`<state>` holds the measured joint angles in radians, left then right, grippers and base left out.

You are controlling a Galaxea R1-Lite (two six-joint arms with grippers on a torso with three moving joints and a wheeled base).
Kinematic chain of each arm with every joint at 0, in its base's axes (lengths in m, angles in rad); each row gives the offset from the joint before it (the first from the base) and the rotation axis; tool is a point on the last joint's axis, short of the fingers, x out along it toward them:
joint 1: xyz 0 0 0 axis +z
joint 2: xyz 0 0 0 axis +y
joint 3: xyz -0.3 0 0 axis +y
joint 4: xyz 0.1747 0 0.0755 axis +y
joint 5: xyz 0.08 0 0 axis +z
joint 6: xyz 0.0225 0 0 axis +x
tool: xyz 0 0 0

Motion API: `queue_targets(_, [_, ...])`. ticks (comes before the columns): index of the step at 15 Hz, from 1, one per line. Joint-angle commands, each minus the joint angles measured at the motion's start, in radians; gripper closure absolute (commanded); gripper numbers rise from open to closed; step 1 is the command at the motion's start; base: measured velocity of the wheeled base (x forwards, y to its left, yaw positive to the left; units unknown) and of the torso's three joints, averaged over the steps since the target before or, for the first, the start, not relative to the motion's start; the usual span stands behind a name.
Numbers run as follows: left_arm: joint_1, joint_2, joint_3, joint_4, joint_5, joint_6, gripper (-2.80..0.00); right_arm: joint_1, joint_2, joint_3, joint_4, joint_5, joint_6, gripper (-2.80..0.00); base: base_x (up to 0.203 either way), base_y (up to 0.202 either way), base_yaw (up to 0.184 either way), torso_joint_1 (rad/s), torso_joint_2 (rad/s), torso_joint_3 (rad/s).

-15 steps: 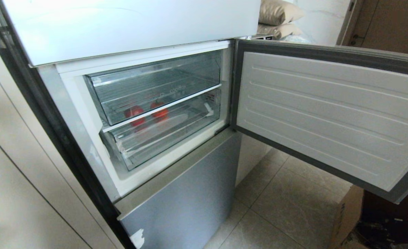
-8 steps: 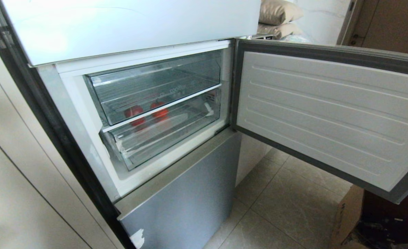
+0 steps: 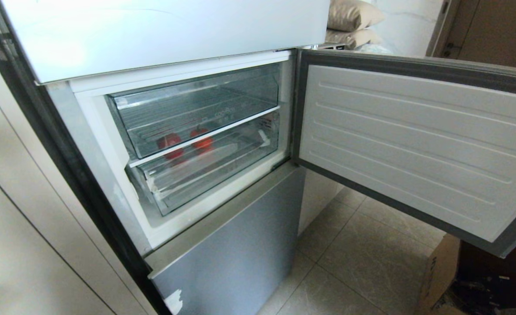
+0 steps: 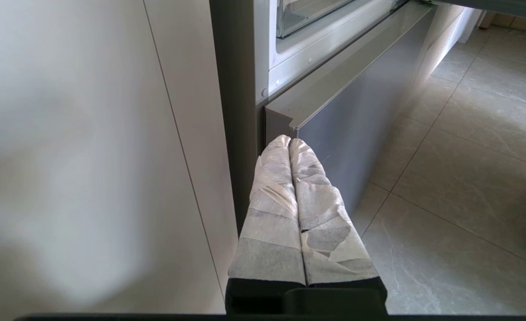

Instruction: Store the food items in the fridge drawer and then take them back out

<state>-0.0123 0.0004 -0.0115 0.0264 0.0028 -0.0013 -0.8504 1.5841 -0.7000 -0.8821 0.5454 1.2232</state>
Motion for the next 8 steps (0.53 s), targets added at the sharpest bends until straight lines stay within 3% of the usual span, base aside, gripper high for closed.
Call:
queue_targets(1, [0.0, 0.0, 0.0, 0.0, 0.0, 0.0, 0.0, 0.001, -0.027, 0.007, 0.001, 0.048, 0.006, 0.0, 0.0, 0.0, 0.0, 0.0, 0.0, 0.0])
queue_targets(8, [0.0, 0.0, 0.001, 0.001, 0.0, 0.0, 0.0, 0.0, -0.169, 0.101, 0.019, 0.139, 0.004, 0.0, 0.0, 0.0, 0.0, 0.0, 0.0, 0.0])
